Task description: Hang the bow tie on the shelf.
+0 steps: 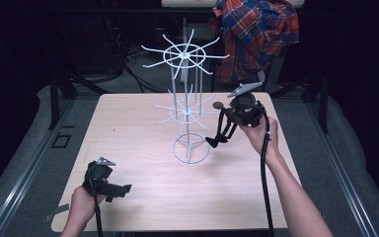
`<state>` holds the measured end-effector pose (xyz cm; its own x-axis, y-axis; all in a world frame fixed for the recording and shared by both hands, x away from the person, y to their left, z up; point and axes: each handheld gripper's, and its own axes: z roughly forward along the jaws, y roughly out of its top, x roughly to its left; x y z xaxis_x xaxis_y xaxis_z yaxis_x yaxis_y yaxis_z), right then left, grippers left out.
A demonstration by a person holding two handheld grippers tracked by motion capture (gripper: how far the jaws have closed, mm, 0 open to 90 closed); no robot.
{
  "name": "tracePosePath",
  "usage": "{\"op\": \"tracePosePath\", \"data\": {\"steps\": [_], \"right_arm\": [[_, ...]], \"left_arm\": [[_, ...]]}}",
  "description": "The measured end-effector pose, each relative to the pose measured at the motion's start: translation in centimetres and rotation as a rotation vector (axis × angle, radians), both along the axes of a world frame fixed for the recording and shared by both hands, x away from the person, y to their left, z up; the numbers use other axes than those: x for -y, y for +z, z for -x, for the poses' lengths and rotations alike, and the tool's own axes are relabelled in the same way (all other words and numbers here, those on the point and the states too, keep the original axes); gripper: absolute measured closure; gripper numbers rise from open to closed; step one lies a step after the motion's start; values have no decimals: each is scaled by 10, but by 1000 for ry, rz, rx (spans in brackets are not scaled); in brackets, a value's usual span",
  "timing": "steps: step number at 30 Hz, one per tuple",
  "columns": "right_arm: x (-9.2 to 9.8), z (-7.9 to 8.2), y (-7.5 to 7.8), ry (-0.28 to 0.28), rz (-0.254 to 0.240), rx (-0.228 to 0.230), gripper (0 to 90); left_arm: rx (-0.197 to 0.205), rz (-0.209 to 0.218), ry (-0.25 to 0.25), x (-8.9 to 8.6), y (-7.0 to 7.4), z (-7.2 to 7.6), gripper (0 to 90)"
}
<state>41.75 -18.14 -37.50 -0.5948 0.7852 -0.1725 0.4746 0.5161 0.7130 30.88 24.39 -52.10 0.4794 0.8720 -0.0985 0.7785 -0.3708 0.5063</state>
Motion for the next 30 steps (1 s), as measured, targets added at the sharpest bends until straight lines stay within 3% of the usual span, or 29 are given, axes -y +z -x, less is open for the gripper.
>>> {"op": "tracePosePath", "data": {"steps": [30], "right_arm": [[-6,-9,-2,11,-4,-13,899]], "left_arm": [[-2,1,-4,0,0,0,0]]}}
